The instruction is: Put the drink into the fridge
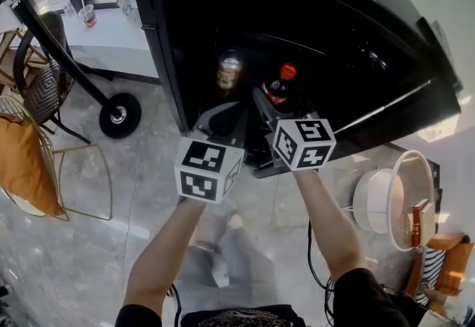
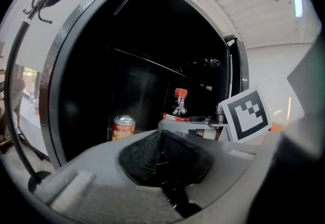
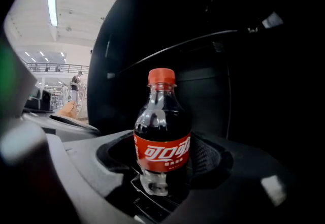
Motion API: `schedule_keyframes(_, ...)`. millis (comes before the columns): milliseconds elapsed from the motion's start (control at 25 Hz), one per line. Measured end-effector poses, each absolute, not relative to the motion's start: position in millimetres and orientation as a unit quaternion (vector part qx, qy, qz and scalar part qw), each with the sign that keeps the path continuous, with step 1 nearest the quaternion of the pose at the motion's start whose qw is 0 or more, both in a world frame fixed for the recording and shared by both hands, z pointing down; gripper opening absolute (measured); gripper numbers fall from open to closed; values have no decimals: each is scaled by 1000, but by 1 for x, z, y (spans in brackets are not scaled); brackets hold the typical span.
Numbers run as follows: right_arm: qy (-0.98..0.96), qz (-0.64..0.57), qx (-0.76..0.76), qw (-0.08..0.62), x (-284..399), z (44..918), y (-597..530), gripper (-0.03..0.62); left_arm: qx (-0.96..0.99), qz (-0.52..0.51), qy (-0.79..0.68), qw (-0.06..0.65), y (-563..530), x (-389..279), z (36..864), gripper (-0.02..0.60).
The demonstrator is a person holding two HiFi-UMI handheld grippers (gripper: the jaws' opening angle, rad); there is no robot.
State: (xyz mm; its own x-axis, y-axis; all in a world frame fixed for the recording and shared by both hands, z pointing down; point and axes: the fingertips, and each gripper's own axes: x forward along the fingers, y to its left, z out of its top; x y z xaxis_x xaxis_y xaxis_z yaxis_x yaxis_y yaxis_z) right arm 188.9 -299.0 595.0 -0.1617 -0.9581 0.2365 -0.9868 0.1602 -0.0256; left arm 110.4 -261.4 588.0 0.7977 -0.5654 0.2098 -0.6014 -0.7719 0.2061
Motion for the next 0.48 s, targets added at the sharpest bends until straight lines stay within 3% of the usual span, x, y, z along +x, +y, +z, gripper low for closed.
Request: schedule_keyframes(480, -730, 90, 672, 87, 227, 644, -336, 311, 942, 72, -300, 133, -288, 141, 622, 5)
